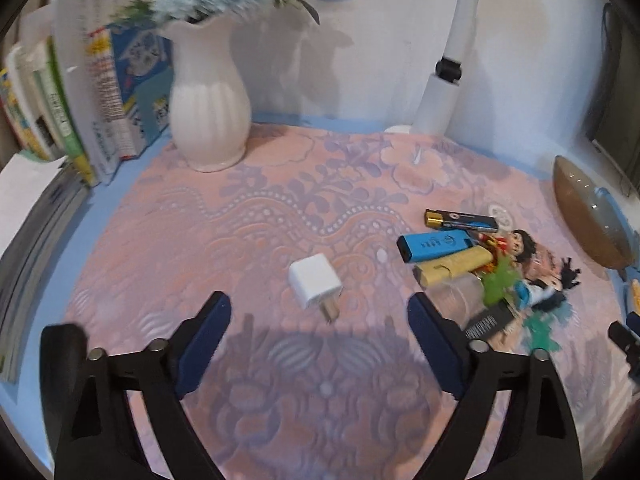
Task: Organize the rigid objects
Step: 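Grasp the white USB charger with the left tool while the right tool grasps the black toy animal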
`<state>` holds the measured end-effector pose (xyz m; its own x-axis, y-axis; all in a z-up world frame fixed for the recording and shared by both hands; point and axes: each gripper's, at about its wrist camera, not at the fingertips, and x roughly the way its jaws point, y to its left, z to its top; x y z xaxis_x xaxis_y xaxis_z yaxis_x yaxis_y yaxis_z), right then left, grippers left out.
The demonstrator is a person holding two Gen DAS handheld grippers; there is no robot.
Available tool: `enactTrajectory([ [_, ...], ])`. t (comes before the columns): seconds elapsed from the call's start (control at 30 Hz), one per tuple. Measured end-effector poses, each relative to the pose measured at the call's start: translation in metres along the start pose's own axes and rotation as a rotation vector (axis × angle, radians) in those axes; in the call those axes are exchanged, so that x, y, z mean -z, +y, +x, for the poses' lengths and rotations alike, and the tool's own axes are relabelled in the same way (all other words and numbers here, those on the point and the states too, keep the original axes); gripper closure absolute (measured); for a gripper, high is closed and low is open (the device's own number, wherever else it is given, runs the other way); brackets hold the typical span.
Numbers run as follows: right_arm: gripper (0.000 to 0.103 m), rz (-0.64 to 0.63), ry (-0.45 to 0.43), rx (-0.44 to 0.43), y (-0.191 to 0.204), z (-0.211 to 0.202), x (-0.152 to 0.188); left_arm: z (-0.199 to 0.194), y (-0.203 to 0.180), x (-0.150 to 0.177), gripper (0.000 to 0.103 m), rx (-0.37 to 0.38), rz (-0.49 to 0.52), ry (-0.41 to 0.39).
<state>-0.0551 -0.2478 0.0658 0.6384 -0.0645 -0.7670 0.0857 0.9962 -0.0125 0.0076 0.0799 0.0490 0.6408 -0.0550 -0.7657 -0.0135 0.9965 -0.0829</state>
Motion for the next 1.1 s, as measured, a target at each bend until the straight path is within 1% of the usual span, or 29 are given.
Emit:
enactTrajectory([
  [0.03, 0.033, 0.009, 0.012, -0.015, -0.005, 0.006, -0.004, 0.007, -0.002, -0.003, 0.025, -0.002, 0.006, 0.01],
  [0.07, 0.037, 0.02, 0.025, -0.028, -0.01, 0.012, -0.008, 0.012, -0.004, -0.004, 0.026, -0.006, 0.009, 0.019],
  [0.17, 0.041, 0.044, 0.053, -0.057, -0.019, 0.032, -0.021, 0.025, -0.007, -0.008, 0.033, 0.0, 0.01, 0.035],
  [0.23, 0.042, 0.06, 0.073, -0.081, -0.02, 0.045, -0.028, 0.03, -0.01, -0.009, 0.04, -0.006, 0.016, 0.041],
  [0.3, 0.042, 0.073, 0.084, -0.098, -0.018, 0.056, -0.033, 0.032, -0.01, -0.008, 0.04, 0.0, 0.016, 0.045],
  [0.37, 0.042, 0.087, 0.083, -0.074, -0.016, 0.067, -0.038, 0.031, -0.003, -0.005, 0.04, 0.033, -0.011, 0.042],
  [0.43, 0.042, 0.092, 0.08, -0.034, -0.015, 0.077, -0.042, 0.031, 0.004, -0.004, 0.04, 0.045, -0.041, 0.043],
  [0.5, 0.042, 0.087, 0.093, -0.012, -0.012, 0.087, -0.044, 0.034, 0.005, -0.007, 0.041, 0.049, -0.047, 0.044],
  [0.57, 0.042, 0.089, 0.108, -0.03, -0.012, 0.098, -0.045, 0.036, 0.001, -0.008, 0.053, 0.027, -0.034, 0.042],
  [0.6, 0.043, 0.084, 0.111, -0.026, -0.009, 0.102, -0.045, 0.039, -0.001, -0.009, 0.06, 0.012, -0.029, 0.048],
  [0.63, 0.054, 0.071, 0.107, -0.007, -0.007, 0.104, -0.046, 0.041, -0.002, -0.008, 0.068, -0.001, -0.025, 0.06],
  [0.67, 0.067, 0.059, 0.099, 0.007, -0.006, 0.105, -0.046, 0.042, -0.001, -0.007, 0.071, -0.002, -0.029, 0.067],
  [0.7, 0.072, 0.043, 0.089, 0.014, -0.003, 0.105, -0.046, 0.041, 0.0, -0.005, 0.071, 0.011, -0.04, 0.063],
  [0.73, 0.073, 0.036, 0.083, 0.011, -0.002, 0.105, -0.045, 0.04, 0.002, -0.004, 0.071, 0.02, -0.046, 0.059],
  [0.9, 0.073, 0.042, 0.064, -0.012, -0.008, 0.097, -0.041, 0.032, 0.001, 0.001, 0.072, 0.078, -0.052, 0.044],
  [1.1, 0.073, 0.073, 0.018, -0.04, -0.023, 0.066, -0.034, 0.004, -0.021, 0.005, 0.072, 0.1, -0.007, -0.001],
])
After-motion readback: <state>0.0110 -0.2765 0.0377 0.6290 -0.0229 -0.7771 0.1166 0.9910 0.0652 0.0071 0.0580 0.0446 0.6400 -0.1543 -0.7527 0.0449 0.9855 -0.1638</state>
